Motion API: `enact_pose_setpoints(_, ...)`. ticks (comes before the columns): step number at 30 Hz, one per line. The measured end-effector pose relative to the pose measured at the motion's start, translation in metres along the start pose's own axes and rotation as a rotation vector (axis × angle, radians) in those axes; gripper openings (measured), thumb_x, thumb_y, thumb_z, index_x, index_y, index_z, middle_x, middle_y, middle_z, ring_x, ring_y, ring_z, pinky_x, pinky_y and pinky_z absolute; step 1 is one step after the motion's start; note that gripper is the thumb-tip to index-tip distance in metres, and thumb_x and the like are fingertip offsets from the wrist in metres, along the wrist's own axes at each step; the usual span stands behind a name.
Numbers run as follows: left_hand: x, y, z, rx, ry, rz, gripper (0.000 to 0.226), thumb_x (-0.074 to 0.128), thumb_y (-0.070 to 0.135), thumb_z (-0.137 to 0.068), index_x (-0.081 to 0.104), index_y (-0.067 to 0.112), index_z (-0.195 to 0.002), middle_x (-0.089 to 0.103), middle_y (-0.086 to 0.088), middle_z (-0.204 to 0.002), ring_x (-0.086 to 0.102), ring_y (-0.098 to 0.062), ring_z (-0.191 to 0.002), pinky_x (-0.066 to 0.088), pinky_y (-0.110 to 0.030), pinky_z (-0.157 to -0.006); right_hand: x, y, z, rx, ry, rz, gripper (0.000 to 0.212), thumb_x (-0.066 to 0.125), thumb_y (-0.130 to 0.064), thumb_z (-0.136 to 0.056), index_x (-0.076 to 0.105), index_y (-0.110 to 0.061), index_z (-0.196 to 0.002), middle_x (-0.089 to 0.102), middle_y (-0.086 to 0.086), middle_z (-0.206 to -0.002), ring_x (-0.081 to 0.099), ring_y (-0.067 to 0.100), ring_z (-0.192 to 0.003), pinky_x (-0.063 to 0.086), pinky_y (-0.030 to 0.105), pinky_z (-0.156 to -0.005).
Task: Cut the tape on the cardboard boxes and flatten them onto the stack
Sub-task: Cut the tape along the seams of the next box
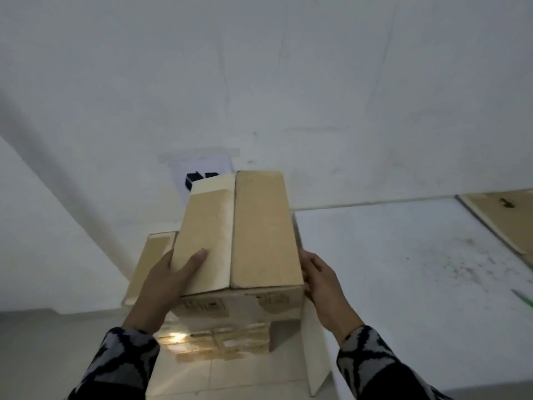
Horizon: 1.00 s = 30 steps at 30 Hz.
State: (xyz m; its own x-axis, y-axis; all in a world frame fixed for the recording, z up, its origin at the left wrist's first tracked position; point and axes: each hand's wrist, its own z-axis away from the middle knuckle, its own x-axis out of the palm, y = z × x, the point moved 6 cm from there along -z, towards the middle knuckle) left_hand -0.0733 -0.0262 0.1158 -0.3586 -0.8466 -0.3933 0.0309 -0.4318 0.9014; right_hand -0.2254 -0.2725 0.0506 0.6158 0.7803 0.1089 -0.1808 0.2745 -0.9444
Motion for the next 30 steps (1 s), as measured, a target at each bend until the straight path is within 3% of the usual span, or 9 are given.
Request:
enact_pose_setpoints(3,0.060,0.023,-0.010,0.066,-0.062,-0.019,0.053,0.063,0.070,-0.077,0.053,0.039,-0.119,0.063,0.019,-0.101,0.064,-0.009,-0.089,0.053,-0.032,-0.072,-0.069,-0.007,-0.008,0.039,0.124,0.062,0.043,0.061,-0.056,-0.091,0.058,-0.027,-0.123,0.061,0.003,-0.130,0.060,0.019,-0.109,0.050,0.038,-0.082)
enact_pose_setpoints(5,0.109,0.039,-0.017,0.072,-0.159,-0.003,0.050,0.061,0.068,-0.080,0.051,0.040,-0.120,0.061,0.021,-0.102,0.062,-0.005,-0.090,0.051,-0.030,-0.074,-0.114,-0.004,-0.010,0.177,0.113,0.085,0.068,0.056,-0.076,-0.081,0.048,-0.040,-0.138,0.049,-0.004,-0.144,0.051,0.023,-0.126,0.046,0.052,-0.095)
enact_pose_setpoints(9,0.204,0.074,-0.018,0.153,-0.342,-0.002,0.051,0.055,0.066,-0.085,0.045,0.040,-0.128,0.056,0.023,-0.112,0.060,-0.006,-0.100,0.047,-0.027,-0.077,-0.187,-0.021,0.006,0.248,-0.001,-0.142,0.077,0.045,-0.085,-0.075,0.066,-0.033,-0.128,0.064,0.011,-0.130,0.065,0.033,-0.112,0.054,0.052,-0.087)
enact_pose_setpoints(12,0.270,0.094,-0.013,0.229,-0.441,0.034,0.058,0.051,0.055,-0.095,0.024,0.042,-0.144,0.037,0.019,-0.134,0.046,-0.012,-0.124,0.042,-0.035,-0.100,-0.247,-0.029,0.010,0.188,0.080,-0.176,0.084,0.059,-0.083,-0.069,0.064,-0.027,-0.131,0.064,0.014,-0.130,0.063,0.036,-0.117,0.047,0.058,-0.100)
enact_pose_setpoints(14,0.313,0.102,-0.010,0.155,-0.557,0.105,0.062,0.039,0.068,-0.094,0.023,0.045,-0.148,0.037,0.017,-0.143,0.043,-0.018,-0.134,0.036,-0.041,-0.111,-0.285,-0.027,0.008,0.138,0.114,-0.230,0.084,0.061,-0.077,-0.071,0.058,-0.028,-0.138,0.062,0.013,-0.133,0.061,0.036,-0.120,0.044,0.059,-0.102)
enact_pose_setpoints(18,0.398,0.123,0.001,-0.065,-0.810,0.083,0.107,0.029,0.102,-0.061,0.016,0.046,-0.151,0.038,0.010,-0.148,0.043,-0.021,-0.134,0.032,-0.045,-0.114,-0.366,-0.025,-0.005,0.108,0.128,-0.281,0.072,0.054,-0.066,-0.085,0.051,-0.023,-0.143,0.063,0.014,-0.132,0.061,0.038,-0.118,0.050,0.058,-0.096)
enact_pose_setpoints(22,0.481,0.146,0.014,-0.039,-0.674,-0.207,0.136,0.056,0.101,-0.041,-0.004,0.049,-0.151,0.022,-0.001,-0.154,0.033,-0.028,-0.139,0.034,-0.047,-0.114,-0.445,-0.037,-0.025,0.108,0.065,-0.377,0.082,0.075,-0.060,-0.076,0.046,-0.027,-0.145,0.058,0.012,-0.138,0.057,0.038,-0.124,0.048,0.062,-0.098)
enact_pose_setpoints(26,0.562,0.160,0.030,0.010,-0.712,-0.153,0.098,0.042,0.093,-0.068,-0.002,0.058,-0.148,0.000,0.013,-0.163,0.001,-0.022,-0.152,0.013,-0.050,-0.122,-0.510,-0.068,-0.041,0.080,0.148,-0.282,0.054,0.066,-0.043,-0.086,0.051,-0.040,-0.138,0.066,0.000,-0.130,0.064,0.029,-0.117,0.053,0.054,-0.093)
enact_pose_setpoints(30,0.619,0.189,0.045,-0.057,-0.724,0.194,0.042,0.021,0.056,-0.104,0.041,0.048,-0.140,0.051,0.019,-0.141,0.049,0.000,-0.126,0.044,-0.026,-0.103,-0.536,-0.119,-0.061,-0.044,0.308,0.072,0.040,0.072,-0.041,-0.085,0.057,-0.055,-0.120,0.068,-0.015,-0.118,0.066,0.012,-0.106,0.058,0.039,-0.084)
